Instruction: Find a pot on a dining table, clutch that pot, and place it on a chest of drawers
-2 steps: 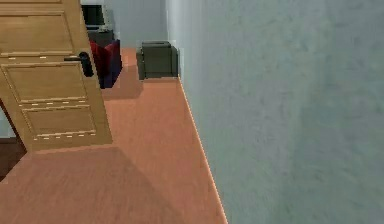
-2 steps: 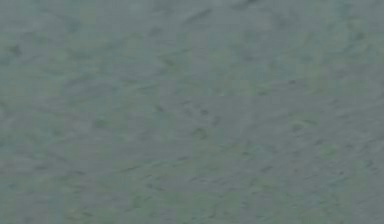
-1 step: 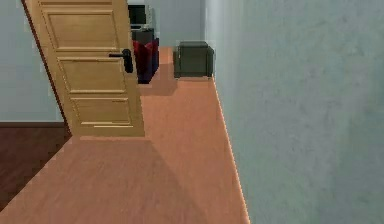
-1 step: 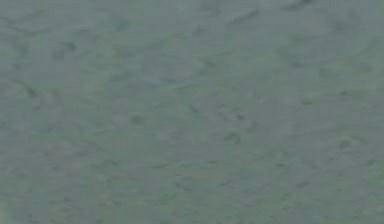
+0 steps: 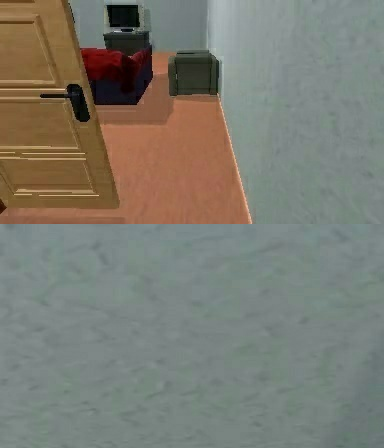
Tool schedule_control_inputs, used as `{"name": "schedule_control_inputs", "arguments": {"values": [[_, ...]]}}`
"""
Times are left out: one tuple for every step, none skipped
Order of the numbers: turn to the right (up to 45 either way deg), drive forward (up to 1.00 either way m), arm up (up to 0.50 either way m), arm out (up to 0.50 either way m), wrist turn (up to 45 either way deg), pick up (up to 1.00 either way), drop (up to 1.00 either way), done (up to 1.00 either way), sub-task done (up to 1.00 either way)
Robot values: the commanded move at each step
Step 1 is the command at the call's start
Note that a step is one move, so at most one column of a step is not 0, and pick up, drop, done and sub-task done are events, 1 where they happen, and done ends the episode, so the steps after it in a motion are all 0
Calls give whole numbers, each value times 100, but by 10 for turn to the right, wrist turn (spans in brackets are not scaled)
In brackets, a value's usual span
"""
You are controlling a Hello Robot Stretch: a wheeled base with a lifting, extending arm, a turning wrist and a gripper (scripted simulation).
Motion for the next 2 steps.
{"name": "schedule_control_inputs", "arguments": {"values": [[0, 100, 0, 0, 0, 0, 0, 0, 0], [60, 0, 0, 0, 0, 0, 0, 0, 0]]}}
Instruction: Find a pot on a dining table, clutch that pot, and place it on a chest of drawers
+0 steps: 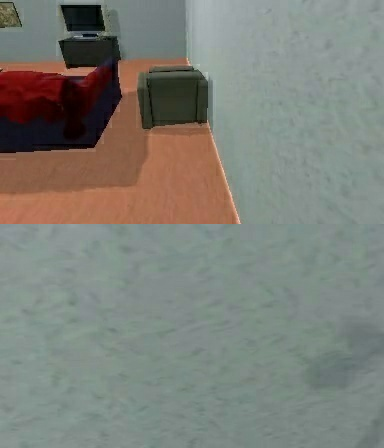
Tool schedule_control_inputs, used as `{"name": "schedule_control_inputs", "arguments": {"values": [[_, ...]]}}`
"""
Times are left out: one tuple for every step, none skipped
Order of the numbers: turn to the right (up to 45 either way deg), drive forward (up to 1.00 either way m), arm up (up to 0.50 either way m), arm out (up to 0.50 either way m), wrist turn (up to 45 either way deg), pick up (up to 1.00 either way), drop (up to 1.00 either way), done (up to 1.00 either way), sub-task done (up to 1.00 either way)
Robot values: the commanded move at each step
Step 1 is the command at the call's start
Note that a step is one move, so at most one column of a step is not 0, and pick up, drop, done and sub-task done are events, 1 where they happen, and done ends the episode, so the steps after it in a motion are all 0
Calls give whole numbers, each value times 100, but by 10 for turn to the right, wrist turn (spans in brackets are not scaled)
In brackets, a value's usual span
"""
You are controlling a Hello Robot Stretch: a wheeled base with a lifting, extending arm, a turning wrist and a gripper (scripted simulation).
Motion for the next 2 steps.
{"name": "schedule_control_inputs", "arguments": {"values": [[0, 25, 0, 0, 0, 0, 0, 0, 0], [-390, 0, 0, 0, 0, 0, 0, 0, 0]]}}
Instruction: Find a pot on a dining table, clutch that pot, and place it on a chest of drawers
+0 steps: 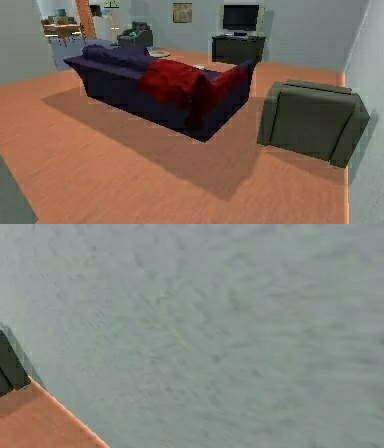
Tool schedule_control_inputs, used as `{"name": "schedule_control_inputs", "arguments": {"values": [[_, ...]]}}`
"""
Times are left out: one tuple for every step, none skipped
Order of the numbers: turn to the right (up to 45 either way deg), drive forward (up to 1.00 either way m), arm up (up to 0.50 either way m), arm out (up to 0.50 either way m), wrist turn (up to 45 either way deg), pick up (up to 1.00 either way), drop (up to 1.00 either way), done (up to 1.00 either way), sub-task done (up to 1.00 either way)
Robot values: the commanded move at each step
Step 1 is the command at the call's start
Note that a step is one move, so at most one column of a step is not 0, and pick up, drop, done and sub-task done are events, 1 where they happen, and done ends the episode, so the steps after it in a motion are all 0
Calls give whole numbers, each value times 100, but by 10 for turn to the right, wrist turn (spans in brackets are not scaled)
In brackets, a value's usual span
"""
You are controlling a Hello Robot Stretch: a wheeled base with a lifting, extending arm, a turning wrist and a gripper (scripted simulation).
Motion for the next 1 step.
{"name": "schedule_control_inputs", "arguments": {"values": [[0, 75, 0, 0, 0, 0, 0, 0, 0]]}}
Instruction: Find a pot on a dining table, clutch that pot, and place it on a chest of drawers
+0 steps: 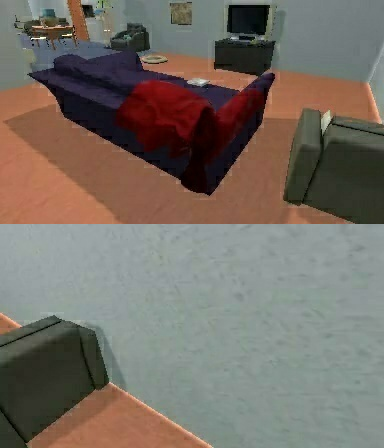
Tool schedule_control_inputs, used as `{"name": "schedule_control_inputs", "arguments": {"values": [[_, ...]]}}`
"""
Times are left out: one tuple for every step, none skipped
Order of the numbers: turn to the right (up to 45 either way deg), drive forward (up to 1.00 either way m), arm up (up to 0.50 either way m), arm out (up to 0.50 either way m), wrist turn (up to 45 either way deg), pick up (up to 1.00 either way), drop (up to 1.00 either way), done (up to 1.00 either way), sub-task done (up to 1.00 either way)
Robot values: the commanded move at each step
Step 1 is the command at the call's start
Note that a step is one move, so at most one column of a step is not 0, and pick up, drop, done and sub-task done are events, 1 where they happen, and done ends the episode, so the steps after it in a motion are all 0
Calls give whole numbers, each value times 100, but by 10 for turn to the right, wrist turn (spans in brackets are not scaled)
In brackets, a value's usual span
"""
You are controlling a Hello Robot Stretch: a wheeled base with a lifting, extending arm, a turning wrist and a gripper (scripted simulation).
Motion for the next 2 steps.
{"name": "schedule_control_inputs", "arguments": {"values": [[-450, 0, 0, 0, 0, 0, 0, 0, 0], [-90, 0, 0, 0, 0, 0, 0, 0, 0]]}}
